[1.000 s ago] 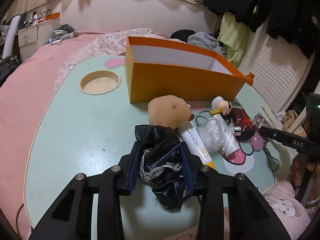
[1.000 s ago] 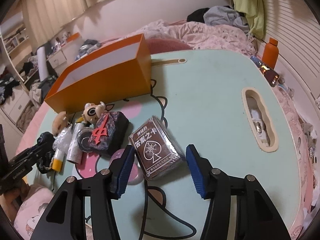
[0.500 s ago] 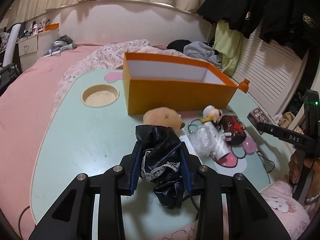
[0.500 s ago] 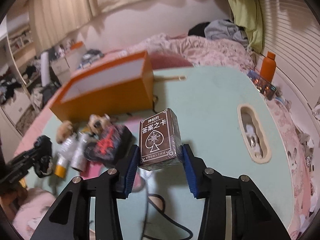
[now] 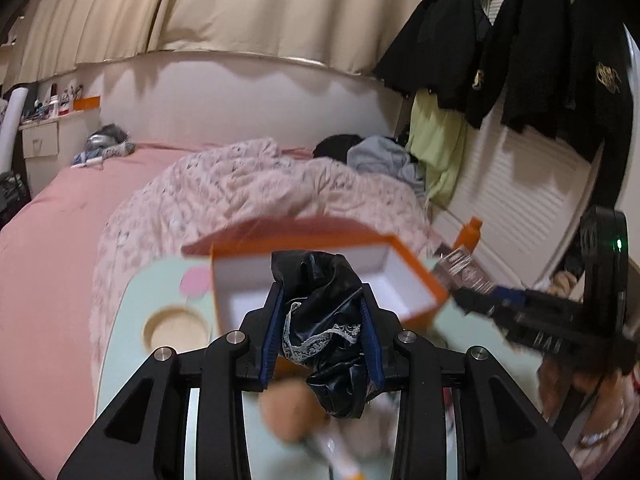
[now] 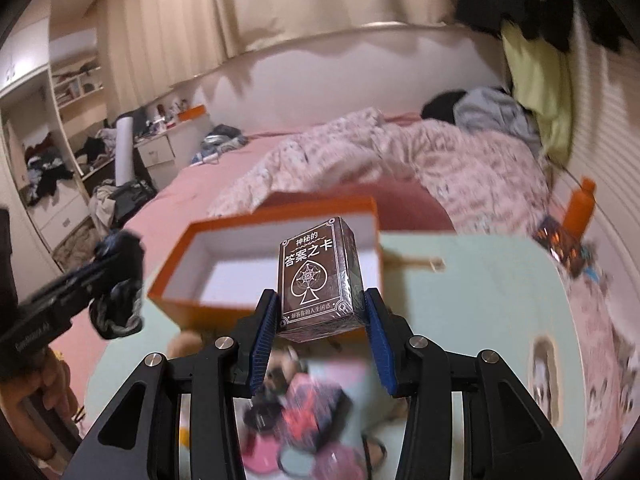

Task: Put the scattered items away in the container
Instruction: 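Drop the cloth into the orange box with left tool while right tool drops the deck, then grasp the tan plush toy with left tool while right tool grasps the pink heart gem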

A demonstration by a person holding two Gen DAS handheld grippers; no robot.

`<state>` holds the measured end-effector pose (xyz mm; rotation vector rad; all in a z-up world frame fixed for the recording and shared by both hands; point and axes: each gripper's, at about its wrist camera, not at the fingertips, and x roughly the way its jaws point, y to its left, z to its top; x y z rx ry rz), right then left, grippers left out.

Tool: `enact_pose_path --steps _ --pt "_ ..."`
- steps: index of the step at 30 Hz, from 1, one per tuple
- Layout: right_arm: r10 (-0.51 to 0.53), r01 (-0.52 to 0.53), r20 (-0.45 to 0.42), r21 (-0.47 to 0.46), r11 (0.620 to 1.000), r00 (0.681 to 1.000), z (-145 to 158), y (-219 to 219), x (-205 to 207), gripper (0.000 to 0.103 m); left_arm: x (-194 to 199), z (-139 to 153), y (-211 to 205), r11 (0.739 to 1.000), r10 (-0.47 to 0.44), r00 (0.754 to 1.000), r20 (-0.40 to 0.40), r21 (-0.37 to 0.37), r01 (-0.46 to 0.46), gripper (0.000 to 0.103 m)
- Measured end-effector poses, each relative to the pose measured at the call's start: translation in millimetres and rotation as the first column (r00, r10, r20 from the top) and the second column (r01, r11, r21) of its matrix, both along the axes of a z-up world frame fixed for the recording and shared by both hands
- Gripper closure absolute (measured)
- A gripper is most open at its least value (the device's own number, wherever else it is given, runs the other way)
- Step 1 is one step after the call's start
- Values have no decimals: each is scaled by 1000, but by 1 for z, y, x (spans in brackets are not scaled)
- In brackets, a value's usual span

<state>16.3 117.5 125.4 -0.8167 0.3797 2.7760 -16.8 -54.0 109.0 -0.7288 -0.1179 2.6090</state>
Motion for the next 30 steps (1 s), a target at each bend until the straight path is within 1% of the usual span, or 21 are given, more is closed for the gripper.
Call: enact_pose_path --steps 2,4,9,12,13,14,15,16,18,20,22,24,27,30 --pt "3 -3 1 40 999 1000 2 -2 -18 60 -18 -1 7 1000 3 1000 6 -20 -3 67" --pt "8 -9 23 63 998 1000 -2 -1 -38 60 -37 -9 12 999 8 999 36 -32 -7 67" --pt "2 -5 83 40 999 997 -22 6 -64 60 -61 -31 9 1000 6 993 122 14 -8 67" --pt "0 -6 113 52 999 994 -31 9 -70 60 -66 -38 10 1000 18 990 142 6 -19 65" --pt "3 -8 119 48 999 993 -33 9 -71 60 -66 -39 10 1000 21 989 146 3 -22 61" --pt "4 -10 121 43 999 993 -34 10 -71 60 -66 -41 9 1000 26 989 149 2 -27 60" --pt "6 -11 121 38 999 993 -35 10 -72 60 -66 -41 8 999 33 988 148 2 -33 56" --pt "7 -11 120 36 999 993 -35 10 -72 60 -65 -42 6 999 43 988 147 2 -43 45" --pt "6 -10 121 33 999 993 -36 11 -71 57 -64 -41 3 998 61 988 144 6 -62 33" --pt "4 -7 120 23 1000 993 -35 12 -69 52 -62 -40 0 998 63 987 148 13 -65 33" --pt "4 -5 111 7 1000 994 -33 12 -64 52 -57 -37 -4 999 41 987 152 27 -45 33" --pt "-2 2 93 -7 1000 996 -28 12 -53 52 -46 -30 -10 999 28 990 137 36 -33 33" --pt "-18 20 60 -28 999 998 -20 14 -25 52 -24 -22 -20 1000 13 994 111 24 -15 33" --pt "-56 59 48 -62 996 997 -24 14 12 48 1 -30 -27 1000 -5 993 115 10 4 33"
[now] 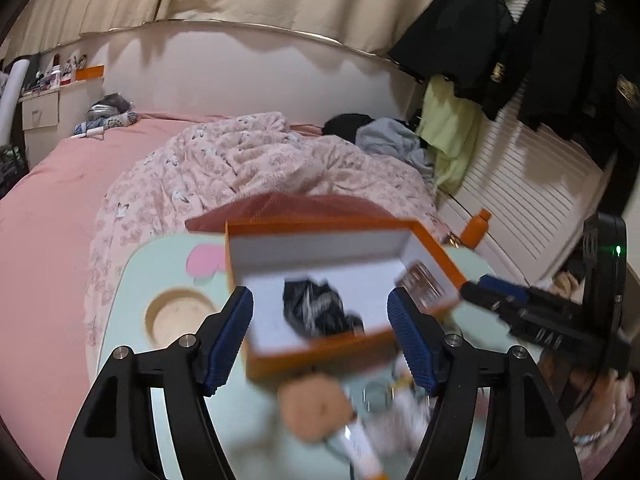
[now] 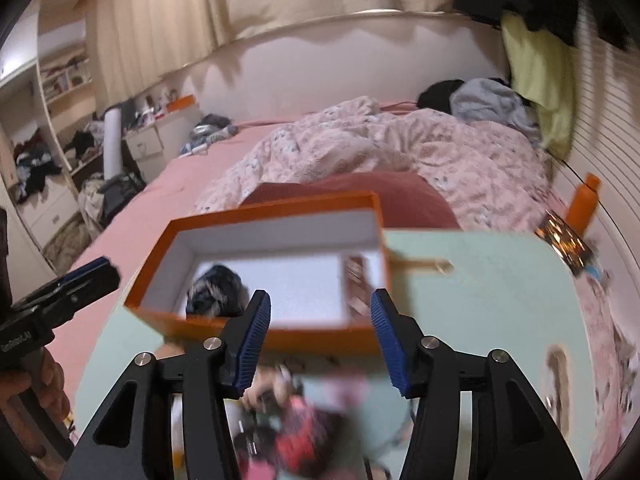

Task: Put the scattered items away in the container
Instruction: 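Grasp the tan plush toy with left tool while right tool grasps the pink heart gem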

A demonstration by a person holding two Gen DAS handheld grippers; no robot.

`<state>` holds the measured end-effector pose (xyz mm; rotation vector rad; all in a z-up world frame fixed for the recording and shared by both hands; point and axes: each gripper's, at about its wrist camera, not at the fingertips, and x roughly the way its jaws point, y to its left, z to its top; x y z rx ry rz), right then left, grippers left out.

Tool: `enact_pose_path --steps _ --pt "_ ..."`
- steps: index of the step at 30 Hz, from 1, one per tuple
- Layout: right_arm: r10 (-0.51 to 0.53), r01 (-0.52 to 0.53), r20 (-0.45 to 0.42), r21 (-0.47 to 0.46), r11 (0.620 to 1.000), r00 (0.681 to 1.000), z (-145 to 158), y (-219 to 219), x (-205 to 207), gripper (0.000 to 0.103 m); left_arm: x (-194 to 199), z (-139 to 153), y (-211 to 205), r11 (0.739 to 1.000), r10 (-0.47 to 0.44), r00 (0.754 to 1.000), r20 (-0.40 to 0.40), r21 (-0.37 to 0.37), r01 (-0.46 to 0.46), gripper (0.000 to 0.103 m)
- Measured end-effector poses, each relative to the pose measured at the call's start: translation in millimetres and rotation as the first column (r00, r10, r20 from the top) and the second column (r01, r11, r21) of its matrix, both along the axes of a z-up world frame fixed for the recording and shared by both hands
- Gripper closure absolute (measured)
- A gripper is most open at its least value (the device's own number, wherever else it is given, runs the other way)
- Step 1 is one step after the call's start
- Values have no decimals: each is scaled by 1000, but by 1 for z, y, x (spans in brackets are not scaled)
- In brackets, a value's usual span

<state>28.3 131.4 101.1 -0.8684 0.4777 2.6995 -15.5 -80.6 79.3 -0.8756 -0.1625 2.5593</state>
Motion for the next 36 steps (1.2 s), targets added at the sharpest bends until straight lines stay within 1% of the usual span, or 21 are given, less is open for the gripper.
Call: enact_pose_path --steps 2,5,7,8,10,14,15,16,20,22,24,28,29,30,31,32,36 --pt "-31 30 -12 -49 998 999 -10 -1 26 46 11 -16 1 1000 -2 1000 29 -19 2 33" --pt "-80 81 11 -89 993 997 -31 -5 52 46 11 -47 9 997 3 993 121 -71 6 33" --pt "-101 104 37 -98 990 994 -42 -8 58 46 6 -61 12 998 3 985 172 -68 9 33" --pt "-108 112 48 -99 989 993 -47 -9 60 46 4 -64 13 998 8 983 182 -69 5 33" --pt "-98 105 69 -109 989 993 -52 -13 62 46 2 -66 14 997 21 983 184 -78 -6 33" --pt "-24 33 111 -78 996 994 -54 -28 62 46 -4 -72 13 999 -7 974 226 -39 17 33" --pt "-6 14 123 -71 997 992 -56 -31 62 46 -5 -73 13 999 -22 971 239 -23 28 39" --pt "7 2 131 -65 998 991 -58 -33 63 46 -6 -75 12 999 -29 968 249 -12 34 47" --pt "21 -15 158 -40 999 987 -65 -41 63 46 -4 -76 11 999 -51 967 248 17 48 51" --pt "23 -16 174 -40 999 984 -68 -41 59 46 -2 -73 9 998 -54 971 233 29 48 52" --pt "18 -10 195 -39 999 981 -71 -40 57 46 2 -67 5 998 -49 976 212 39 42 52" --pt "7 -4 202 -16 1000 979 -72 -42 57 47 16 -49 -4 997 -50 983 175 72 37 52" --pt "3 -1 202 -12 1000 979 -72 -42 57 52 22 -46 -6 996 -51 984 171 78 38 52" --pt "-1 2 202 -9 1000 979 -72 -42 57 60 27 -43 -9 996 -50 985 165 79 37 52" --pt "-5 7 202 -7 1000 979 -72 -41 57 64 33 -42 -11 997 -47 986 161 76 35 52" --pt "-8 10 201 -6 1000 980 -72 -41 57 65 39 -41 -14 997 -43 986 159 66 33 52" --pt "-9 10 200 -3 1000 980 -71 -42 57 65 56 -50 -24 1000 -4 985 173 0 4 52"
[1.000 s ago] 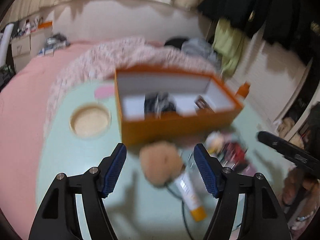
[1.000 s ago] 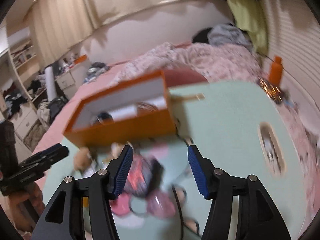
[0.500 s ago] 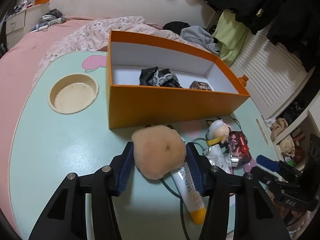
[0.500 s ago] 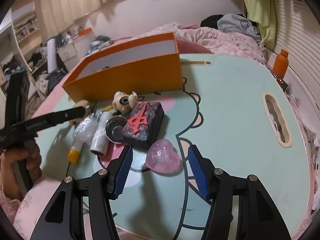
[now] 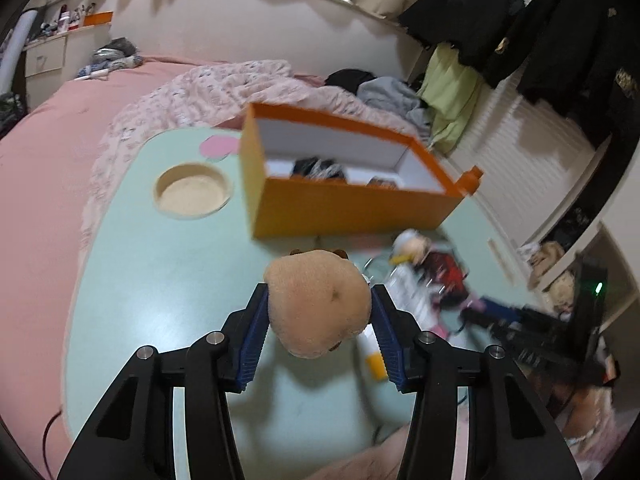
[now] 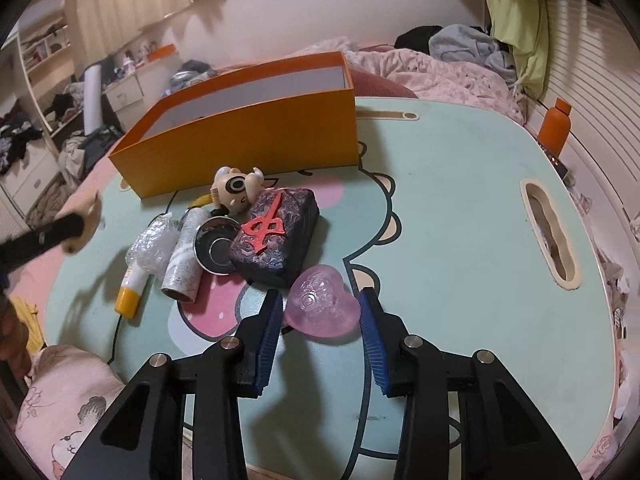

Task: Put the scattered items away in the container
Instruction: 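Grasp the tan plush toy with left tool while right tool grasps the pink heart gem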

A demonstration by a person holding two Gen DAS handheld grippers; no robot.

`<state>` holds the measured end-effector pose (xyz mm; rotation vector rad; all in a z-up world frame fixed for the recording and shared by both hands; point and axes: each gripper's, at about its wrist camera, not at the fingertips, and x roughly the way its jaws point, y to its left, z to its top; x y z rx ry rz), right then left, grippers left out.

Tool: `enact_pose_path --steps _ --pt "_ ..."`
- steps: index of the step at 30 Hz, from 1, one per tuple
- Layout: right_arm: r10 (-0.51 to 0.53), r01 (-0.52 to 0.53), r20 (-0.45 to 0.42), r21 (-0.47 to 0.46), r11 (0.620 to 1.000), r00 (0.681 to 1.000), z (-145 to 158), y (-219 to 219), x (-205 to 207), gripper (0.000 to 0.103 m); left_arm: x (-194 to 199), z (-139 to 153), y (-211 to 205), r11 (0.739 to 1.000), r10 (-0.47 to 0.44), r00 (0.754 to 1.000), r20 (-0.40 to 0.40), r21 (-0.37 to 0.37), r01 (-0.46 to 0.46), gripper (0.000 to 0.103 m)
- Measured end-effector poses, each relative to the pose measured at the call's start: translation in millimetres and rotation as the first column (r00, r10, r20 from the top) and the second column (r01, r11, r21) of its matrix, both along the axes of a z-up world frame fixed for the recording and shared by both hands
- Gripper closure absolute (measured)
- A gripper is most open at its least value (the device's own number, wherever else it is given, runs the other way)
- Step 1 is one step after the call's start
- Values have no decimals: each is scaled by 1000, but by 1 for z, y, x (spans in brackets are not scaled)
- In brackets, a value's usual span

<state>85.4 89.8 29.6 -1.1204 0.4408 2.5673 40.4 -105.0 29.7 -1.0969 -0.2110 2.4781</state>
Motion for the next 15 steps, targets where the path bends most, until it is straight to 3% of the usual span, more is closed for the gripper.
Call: enact_pose_path --steps 6,10,15 --pt "-18 17 -43 -22 1000 999 -1 3 5 65 2 -23 3 998 0 999 32 -58 2 52" --pt "-29 27 -61 -45 999 998 0 6 7 65 5 -31 15 992 -6 1000 2 -124 6 52" --pt "-28 23 -89 -54 998 996 3 5 9 65 5 -33 13 993 -1 1000 -9 -121 0 50"
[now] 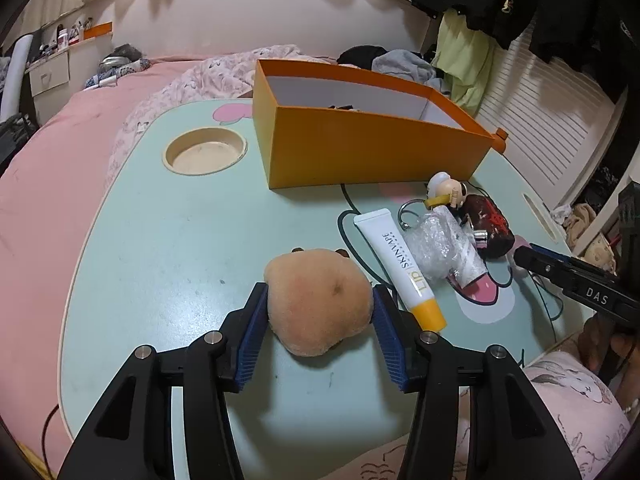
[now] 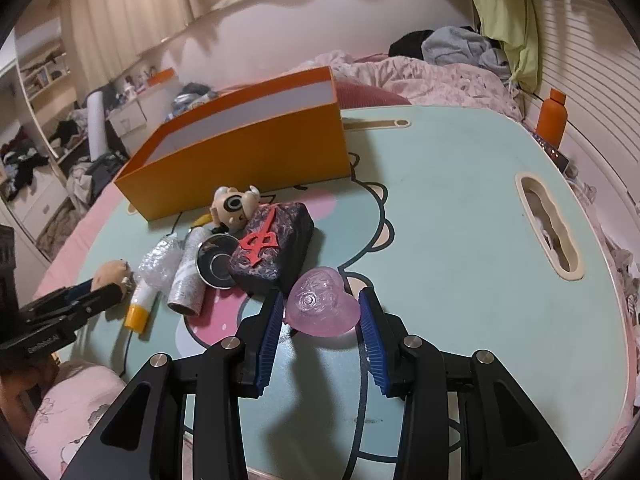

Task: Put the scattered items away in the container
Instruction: 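Grasp the tan plush toy with left tool while right tool grasps the pink heart gem, then hold the plush toy in the left tool while the right tool holds the heart gem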

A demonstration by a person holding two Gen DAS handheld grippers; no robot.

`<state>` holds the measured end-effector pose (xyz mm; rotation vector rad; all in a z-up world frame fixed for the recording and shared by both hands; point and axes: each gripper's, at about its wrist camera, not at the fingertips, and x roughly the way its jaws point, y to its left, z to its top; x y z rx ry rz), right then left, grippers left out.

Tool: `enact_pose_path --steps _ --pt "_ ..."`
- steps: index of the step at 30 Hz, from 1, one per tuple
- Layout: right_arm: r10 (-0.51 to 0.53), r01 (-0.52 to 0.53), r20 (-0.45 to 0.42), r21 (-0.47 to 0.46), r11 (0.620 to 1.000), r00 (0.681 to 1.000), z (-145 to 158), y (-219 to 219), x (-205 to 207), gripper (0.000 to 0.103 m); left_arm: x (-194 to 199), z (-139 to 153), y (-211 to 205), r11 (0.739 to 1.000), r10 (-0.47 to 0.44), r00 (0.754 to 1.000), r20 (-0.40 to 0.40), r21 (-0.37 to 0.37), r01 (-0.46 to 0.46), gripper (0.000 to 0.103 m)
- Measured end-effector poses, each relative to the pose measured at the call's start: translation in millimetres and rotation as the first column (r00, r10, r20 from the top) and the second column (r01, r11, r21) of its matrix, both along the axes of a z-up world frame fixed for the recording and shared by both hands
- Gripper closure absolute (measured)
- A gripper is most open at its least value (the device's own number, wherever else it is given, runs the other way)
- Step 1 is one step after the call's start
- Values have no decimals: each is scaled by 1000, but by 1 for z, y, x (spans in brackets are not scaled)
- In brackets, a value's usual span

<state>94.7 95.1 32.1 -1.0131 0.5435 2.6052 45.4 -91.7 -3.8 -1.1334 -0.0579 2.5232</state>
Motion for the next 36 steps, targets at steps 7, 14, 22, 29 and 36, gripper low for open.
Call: enact_pose_path --steps 7,14,22,29,36 --pt "2 -2 -3 -3 1000 1000 1 -1 0 65 6 -2 15 994 -2 999 -45 -110 -3 50" --pt "5 -5 2 -6 1000 1000 0 -1 -1 65 6 -4 23 985 -14 998 -59 -174 3 49" --pt "9 -9 8 -11 1000 1000 -3 -1 -1 65 7 -5 24 984 -25 998 -61 -175 14 45" --pt "9 -9 -2 -10 1000 1000 -3 -1 0 65 14 -2 19 990 -18 995 -97 -138 4 51" --pt "13 -13 -2 -3 1000 1000 -2 -1 0 65 24 9 17 993 -15 985 -174 -114 -5 51"
